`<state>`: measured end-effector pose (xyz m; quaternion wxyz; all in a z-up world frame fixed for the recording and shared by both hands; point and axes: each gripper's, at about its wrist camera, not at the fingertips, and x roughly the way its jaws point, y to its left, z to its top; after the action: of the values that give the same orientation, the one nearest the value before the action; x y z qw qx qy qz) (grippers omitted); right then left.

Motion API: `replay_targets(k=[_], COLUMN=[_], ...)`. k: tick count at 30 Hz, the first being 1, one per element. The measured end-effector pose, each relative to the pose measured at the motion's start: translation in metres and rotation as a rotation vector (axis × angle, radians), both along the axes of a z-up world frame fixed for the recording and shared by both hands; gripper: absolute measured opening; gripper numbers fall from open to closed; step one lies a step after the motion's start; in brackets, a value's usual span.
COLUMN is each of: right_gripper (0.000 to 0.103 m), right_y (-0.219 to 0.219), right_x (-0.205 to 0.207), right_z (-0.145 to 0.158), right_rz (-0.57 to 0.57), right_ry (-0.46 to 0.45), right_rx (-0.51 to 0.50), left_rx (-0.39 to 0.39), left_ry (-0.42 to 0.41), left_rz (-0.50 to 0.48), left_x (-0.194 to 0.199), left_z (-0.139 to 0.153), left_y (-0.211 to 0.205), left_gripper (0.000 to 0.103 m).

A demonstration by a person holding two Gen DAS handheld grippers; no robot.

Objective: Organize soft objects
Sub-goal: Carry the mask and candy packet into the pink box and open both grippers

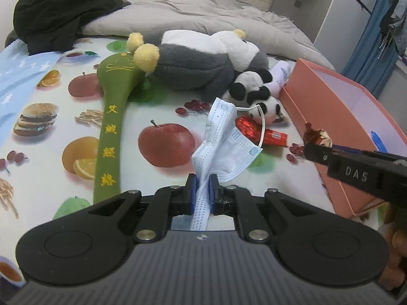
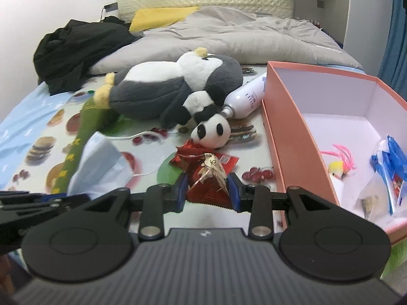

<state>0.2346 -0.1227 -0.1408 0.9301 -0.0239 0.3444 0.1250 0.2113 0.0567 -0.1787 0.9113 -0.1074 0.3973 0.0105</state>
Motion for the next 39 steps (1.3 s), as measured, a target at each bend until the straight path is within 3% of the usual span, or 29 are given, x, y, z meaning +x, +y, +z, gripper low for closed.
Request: replay_targets(k=[9,17,39], right_gripper=[0.038,0.038,0.038], right_y=[-0.011,-0.032,-0.100], right_x=[-0.040,-0.050,-0.020], right_z=[0.001,0.018,0.150], right_rz=[0.019,-0.001,-0.070], right_ry=[0.042,0.030,-0.239], right_rx=[0.030,0.065,0.072], left_rx=[-0.028,-0.037,-0.124], left_ry=[0.013,-0.012,-0.193], left_rz=[-0.007,-0.041,-0.223], left_x=[-0.018,-0.016,0.057], left_z=[0.010,0.033,0.172], left_y=[-0.016,-0.031,-0.116], left_gripper=[0.012,0.012,0.012])
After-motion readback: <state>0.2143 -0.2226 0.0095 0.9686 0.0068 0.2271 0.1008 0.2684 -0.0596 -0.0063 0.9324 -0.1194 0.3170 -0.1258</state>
